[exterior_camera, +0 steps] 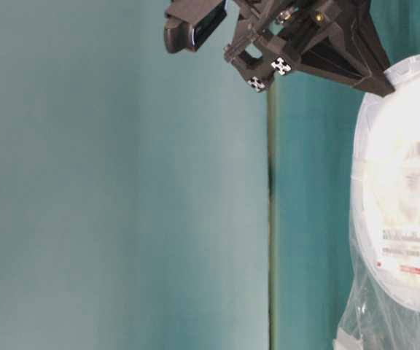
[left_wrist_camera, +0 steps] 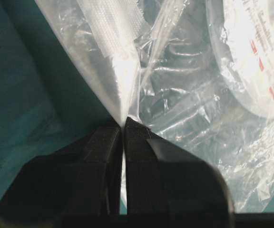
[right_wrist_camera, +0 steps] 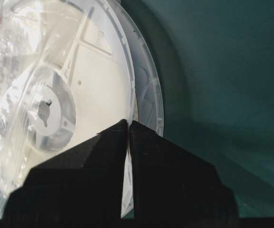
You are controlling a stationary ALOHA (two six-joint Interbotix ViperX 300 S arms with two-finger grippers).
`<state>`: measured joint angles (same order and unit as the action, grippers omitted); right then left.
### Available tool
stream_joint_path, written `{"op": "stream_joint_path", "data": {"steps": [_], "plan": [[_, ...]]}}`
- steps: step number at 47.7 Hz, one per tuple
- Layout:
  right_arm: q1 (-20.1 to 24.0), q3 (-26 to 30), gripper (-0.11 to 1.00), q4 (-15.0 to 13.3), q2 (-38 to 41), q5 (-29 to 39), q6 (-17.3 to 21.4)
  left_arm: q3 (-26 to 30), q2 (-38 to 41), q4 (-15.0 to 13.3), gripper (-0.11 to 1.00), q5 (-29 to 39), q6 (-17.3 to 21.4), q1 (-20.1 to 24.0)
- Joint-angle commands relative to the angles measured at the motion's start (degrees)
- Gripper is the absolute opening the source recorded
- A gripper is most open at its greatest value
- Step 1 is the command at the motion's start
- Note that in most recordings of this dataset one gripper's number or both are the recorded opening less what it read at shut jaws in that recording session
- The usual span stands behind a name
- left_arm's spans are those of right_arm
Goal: Take out the reel from the clear zip bag.
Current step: 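Pull the reel rightward out of the bag while the left gripper holds the bag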
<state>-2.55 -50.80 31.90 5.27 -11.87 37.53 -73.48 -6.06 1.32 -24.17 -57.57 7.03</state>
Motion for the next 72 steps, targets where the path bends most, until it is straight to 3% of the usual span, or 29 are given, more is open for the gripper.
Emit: {"op": "stream_joint_path", "data": {"steps": [1,32,72], "plan": [[-0.18,-0.44,0.04,0.09,-1.05,-0.18,0.35,0.35,0.0,-0.09,0.0,-0.09,-0.09,0.53],[-2.9,-6.94,0.04,0.44,-7.21,0.09,0.26,0.35,0.0,-0.09,0.0,-0.09,-0.26,0.53],[-2.9,-13.27,0.04,0.44,-13.8,1.58,0.44,0.53,-0.09,-0.09,0.0,0.0,-0.35,0.53]]}}
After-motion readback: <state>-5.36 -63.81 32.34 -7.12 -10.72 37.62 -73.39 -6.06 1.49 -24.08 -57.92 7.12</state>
